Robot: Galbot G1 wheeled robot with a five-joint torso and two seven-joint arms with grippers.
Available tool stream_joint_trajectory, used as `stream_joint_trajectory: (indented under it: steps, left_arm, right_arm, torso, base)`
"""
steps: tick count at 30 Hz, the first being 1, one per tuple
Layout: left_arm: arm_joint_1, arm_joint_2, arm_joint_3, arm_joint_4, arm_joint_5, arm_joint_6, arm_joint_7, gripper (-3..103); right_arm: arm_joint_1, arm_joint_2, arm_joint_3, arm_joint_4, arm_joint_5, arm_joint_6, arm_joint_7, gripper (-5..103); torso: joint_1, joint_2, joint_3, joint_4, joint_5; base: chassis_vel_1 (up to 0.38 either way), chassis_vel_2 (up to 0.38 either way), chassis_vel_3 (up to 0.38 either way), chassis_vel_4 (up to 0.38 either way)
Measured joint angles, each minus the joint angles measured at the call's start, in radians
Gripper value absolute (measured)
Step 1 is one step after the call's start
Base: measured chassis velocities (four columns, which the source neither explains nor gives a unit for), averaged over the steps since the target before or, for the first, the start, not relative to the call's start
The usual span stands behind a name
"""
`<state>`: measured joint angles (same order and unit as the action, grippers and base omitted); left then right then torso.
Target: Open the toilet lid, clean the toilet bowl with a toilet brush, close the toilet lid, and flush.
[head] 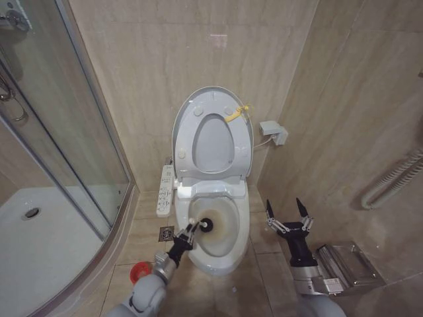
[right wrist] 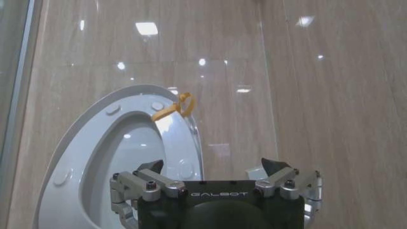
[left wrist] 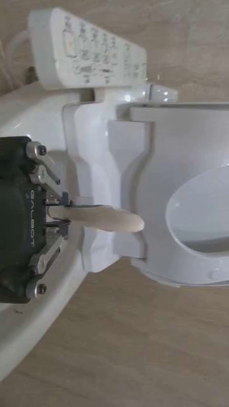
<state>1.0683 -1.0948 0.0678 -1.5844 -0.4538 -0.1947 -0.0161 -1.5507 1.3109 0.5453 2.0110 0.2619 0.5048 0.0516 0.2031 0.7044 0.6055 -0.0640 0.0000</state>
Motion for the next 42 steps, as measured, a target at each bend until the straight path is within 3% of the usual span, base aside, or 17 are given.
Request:
stream_joint_trajectory:
  steps: [7,14,20,28,42]
  left_arm:
    - [0.045,0.029,0.01,-0.058,-0.001,0.0,0.006,15]
    - [0.087,0.057,0.078,-0.111,0.004,0.02,-0.013,15]
    - [0.031,0.023,0.121,-0.008,-0.011,0.012,-0.001,15]
    - [-0.035,-0.024,0.09,0.086,-0.034,0.005,0.012,15]
    - [0.031,0.048,-0.031,-0.174,-0.06,-0.056,0.04,14]
  right_arm:
    - [-0.001,0.012,-0.003,0.004,-0.014,0.0,0.0,100]
    - [-0.007,0.018,-0.001,0.008,-0.021,-0.001,-0.001,100]
    - [-0.007,0.017,0.003,0.007,-0.02,-0.001,0.0,100]
    - [-0.007,0.018,0.002,0.003,-0.02,-0.001,0.0,100]
    - [0.009,0.019,-0.004,-0.014,-0.019,-0.004,0.003,100]
  torso:
    - [0.0,0.0,0.0,0.0001,0.0]
    - [0.0,0.0,0.0,0.0,0.0001]
    - [0.0,0.0,0.0,-0.0001,0.0]
    - [0.0,0.0,0.0,-0.0004,0.0]
    - [0.0,0.0,0.0,-0.0001,0.0]
  base:
    - [0.0,0.0,0.0,0.0]
    - [0.0,0.0,0.0,0.0]
    - [0.0,0.0,0.0,0.0]
    - [0.0,0.0,0.0,0.0]
    - [0.0,0.0,0.0,0.0]
